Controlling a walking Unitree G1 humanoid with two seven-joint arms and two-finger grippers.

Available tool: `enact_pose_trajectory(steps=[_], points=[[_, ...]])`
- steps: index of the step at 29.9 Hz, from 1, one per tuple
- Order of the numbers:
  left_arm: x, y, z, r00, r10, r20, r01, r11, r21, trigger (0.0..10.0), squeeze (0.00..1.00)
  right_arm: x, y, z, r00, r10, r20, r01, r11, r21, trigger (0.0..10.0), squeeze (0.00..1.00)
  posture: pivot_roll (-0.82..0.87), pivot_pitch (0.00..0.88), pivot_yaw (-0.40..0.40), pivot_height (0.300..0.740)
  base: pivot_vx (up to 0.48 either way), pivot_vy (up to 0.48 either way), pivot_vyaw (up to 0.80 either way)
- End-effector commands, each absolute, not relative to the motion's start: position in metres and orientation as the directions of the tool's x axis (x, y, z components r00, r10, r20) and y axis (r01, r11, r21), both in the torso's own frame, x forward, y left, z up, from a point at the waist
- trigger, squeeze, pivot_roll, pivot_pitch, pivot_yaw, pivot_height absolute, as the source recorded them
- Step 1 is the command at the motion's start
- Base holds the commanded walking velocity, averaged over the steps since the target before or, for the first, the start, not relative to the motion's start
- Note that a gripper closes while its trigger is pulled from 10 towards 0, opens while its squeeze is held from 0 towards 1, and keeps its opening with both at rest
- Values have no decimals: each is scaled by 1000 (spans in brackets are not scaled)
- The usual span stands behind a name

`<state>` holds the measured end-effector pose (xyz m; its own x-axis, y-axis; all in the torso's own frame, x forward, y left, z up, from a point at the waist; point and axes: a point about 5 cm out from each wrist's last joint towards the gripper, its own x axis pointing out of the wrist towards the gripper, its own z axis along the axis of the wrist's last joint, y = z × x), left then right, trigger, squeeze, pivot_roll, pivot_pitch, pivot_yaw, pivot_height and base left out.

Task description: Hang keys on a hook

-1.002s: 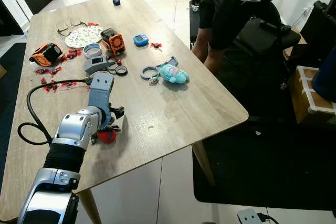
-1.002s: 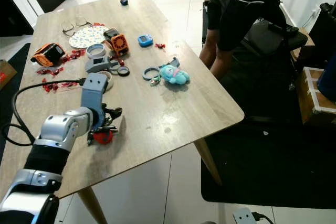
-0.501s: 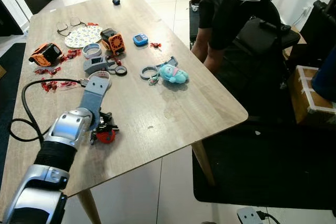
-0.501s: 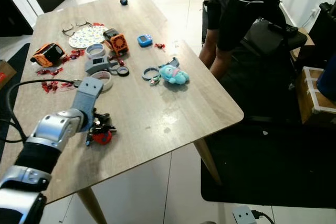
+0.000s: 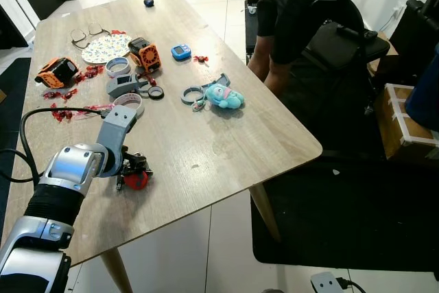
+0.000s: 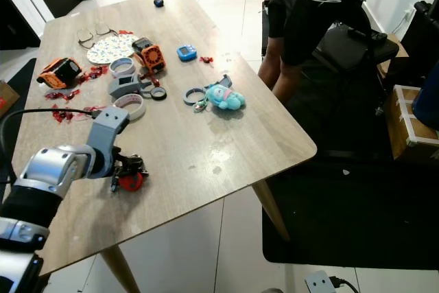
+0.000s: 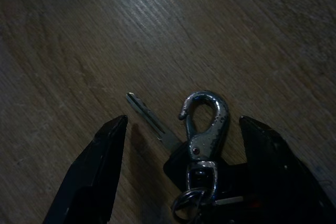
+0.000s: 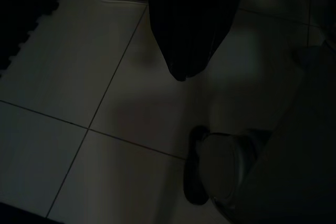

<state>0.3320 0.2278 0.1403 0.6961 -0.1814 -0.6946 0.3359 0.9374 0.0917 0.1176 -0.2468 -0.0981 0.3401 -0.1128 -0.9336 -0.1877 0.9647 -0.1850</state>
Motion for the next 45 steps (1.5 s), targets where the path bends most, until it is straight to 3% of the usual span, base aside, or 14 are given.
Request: enact_pose_trajectory(steps=[1,8,9,10,11,12,13,14,23,29,31,33,34,45], points=[[325,245,130,661,-102,-744,296,946,134,10000,0,113,-243,-100,326,-100,-940,-198,965,-171,10000,0,-125,129,136,740,0,0,0],[326,247,126,650,-49,-758,295,936,193,9765,0,113,-243,-100,328,-103,-939,-195,965,-174,10000,0,-133,138,142,740,0,0,0],[325,246,125,646,-51,-762,303,933,195,8196,0,113,-243,-101,327,-103,-939,-194,966,-174,10000,0,-133,138,142,740,0,0,0],[325,246,125,646,-51,-762,303,933,195,8196,0,113,-243,-101,327,-103,-939,-194,966,-174,10000,0,-133,138,142,740,0,0,0],[325,246,124,640,-52,-766,312,929,198,4392,0,113,-242,-101,327,-104,-939,-193,966,-174,10000,0,-133,138,142,740,0,0,0],[325,247,123,637,-37,-770,319,922,220,2627,0,112,-242,-101,326,-103,-940,-191,966,-173,10000,0,-134,140,143,740,0,0,0],[325,247,123,637,-37,-770,319,922,220,2627,0,112,-242,-101,326,-103,-940,-191,966,-173,10000,0,-134,140,143,740,0,0,0],[325,248,121,635,-21,-772,324,915,241,275,0,111,-241,-102,323,-103,-941,-190,967,-171,10000,0,-135,142,145,740,0,0,0],[319,247,106,597,6,-802,381,878,291,78,0,105,-242,-103,313,-106,-944,-182,969,-169,10000,0,-140,144,151,740,0,0,0],[319,248,106,595,9,-804,384,875,294,1059,0,104,-245,-103,308,-109,-945,-186,967,-173,10000,0,-140,144,151,740,0,0,0],[318,246,106,596,-16,-803,388,881,270,6863,0,103,-245,-103,307,-110,-945,-188,967,-174,10000,0,-137,137,144,740,0,0,0],[319,245,106,597,-30,-801,391,883,258,6863,0,103,-245,-103,307,-110,-945,-189,966,-174,10000,0,-137,137,144,740,0,0,0],[320,242,107,602,-52,-797,394,887,241,10000,0,103,-244,-103,308,-110,-945,-191,966,-174,10000,0,-137,137,144,740,0,0,0],[335,203,152,709,-371,-600,471,882,12,10000,0,106,-239,-104,314,-102,-944,-206,963,-173,10000,0,-141,122,140,740,0,0,0]])
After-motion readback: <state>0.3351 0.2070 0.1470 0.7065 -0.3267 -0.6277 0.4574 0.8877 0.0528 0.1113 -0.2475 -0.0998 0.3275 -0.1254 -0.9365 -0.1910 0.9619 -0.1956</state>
